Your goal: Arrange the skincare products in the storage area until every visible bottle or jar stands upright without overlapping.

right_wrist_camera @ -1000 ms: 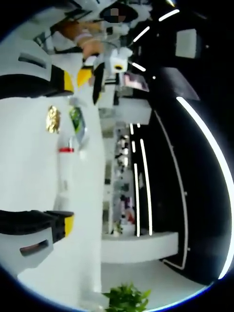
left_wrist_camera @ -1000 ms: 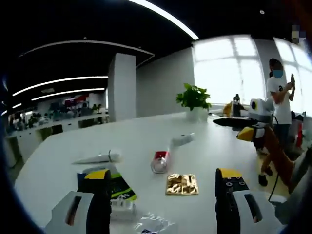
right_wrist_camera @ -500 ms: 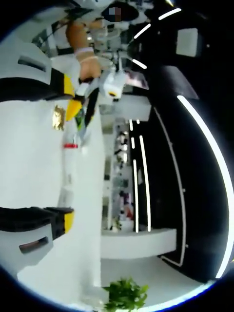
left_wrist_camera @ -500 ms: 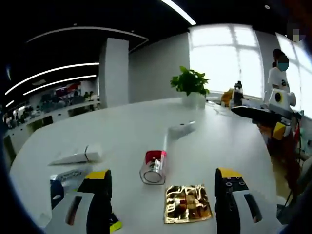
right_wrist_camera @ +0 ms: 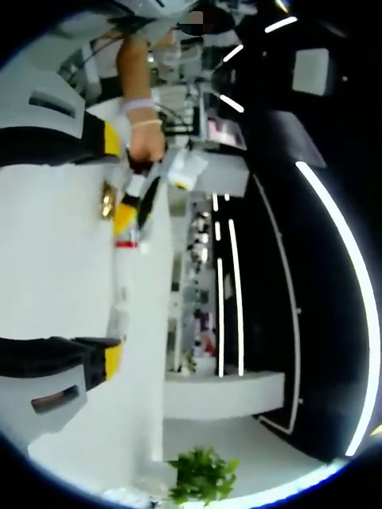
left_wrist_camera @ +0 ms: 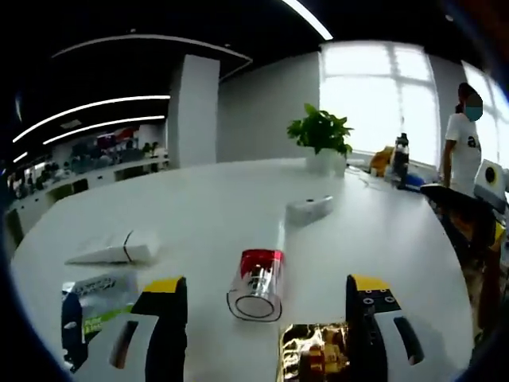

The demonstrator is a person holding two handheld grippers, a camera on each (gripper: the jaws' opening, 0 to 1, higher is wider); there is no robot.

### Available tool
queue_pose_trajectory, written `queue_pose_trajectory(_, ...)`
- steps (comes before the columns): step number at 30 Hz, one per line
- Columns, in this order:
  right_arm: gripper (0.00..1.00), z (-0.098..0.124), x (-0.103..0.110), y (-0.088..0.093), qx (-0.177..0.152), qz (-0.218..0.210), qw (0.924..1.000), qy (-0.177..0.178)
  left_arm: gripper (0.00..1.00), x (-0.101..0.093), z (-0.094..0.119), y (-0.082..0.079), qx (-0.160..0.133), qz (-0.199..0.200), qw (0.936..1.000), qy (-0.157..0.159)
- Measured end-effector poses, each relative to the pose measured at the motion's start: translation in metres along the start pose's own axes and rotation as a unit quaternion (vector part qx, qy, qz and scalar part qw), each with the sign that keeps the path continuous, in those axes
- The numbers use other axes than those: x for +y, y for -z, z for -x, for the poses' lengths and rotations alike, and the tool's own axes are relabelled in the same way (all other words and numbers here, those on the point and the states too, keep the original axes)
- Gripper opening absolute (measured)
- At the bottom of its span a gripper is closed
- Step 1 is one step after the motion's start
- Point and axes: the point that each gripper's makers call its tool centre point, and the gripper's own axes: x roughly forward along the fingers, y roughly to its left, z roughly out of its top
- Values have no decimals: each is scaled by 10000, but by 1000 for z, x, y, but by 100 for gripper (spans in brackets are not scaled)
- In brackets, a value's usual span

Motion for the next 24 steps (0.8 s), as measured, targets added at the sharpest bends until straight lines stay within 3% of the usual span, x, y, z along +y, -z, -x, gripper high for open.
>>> queue_pose_trajectory(4, 88, 8, -1, -6, -59, 61, 10000, 33, 84, -2, -5, 7, 178, -267, 9995, 4)
queue_pose_trajectory(11, 87, 17, -1, -8, -118, 48, 9999, 23, 83, 1, -12, 7, 78, 23, 10000, -45)
queue_pose_trajectory(16, 87, 19, -1, -6, -75, 39, 10000, 31, 75, 0, -16, 7, 18, 376, 9991, 177)
queue_pose_trajectory(19, 87, 19, -3, -6, -62, 53, 10000, 50, 67, 1, -17, 6, -33, 422, 9989, 200)
queue_pose_trajectory(24, 86, 19, -3, -7, -103, -23, 9999, 17, 62, 0, -21, 6, -26, 349, 9992, 211)
